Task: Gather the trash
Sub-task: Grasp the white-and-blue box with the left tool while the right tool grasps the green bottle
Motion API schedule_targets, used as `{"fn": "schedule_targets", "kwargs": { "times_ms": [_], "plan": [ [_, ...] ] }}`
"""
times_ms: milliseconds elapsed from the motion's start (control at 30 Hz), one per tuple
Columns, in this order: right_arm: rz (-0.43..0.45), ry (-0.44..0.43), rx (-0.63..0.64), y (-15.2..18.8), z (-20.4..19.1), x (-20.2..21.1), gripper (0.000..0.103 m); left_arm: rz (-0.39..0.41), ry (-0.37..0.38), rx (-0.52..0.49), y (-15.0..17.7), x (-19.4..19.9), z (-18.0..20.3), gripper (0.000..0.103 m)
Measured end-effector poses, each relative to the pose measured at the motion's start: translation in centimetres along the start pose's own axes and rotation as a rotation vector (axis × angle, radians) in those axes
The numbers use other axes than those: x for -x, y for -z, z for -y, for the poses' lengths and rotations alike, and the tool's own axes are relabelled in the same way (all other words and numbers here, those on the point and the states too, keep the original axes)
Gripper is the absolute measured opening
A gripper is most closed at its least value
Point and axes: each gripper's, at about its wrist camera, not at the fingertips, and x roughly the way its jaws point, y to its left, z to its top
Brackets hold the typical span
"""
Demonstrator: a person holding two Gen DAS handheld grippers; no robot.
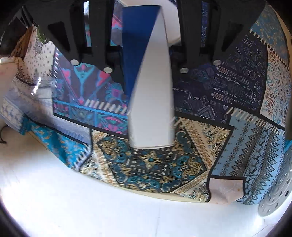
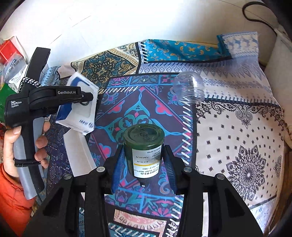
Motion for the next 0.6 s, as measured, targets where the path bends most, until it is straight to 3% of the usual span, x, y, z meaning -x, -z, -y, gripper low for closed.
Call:
{"fn": "schedule_targets", "kwargs": {
  "times_ms": [367,600],
  "plan": [
    [0.093,0.0,-0.006,1.9,0.0,5.0,0.039,0.136,0.017,-0.119,4.2,7.8,3.3,0.031],
    [0.166,-0.033,0.05,4.6,0.8,10.4,0.039,0.228,-0.009,-0.15,10.0,14.7,5.3,0.031]
  ]
}}
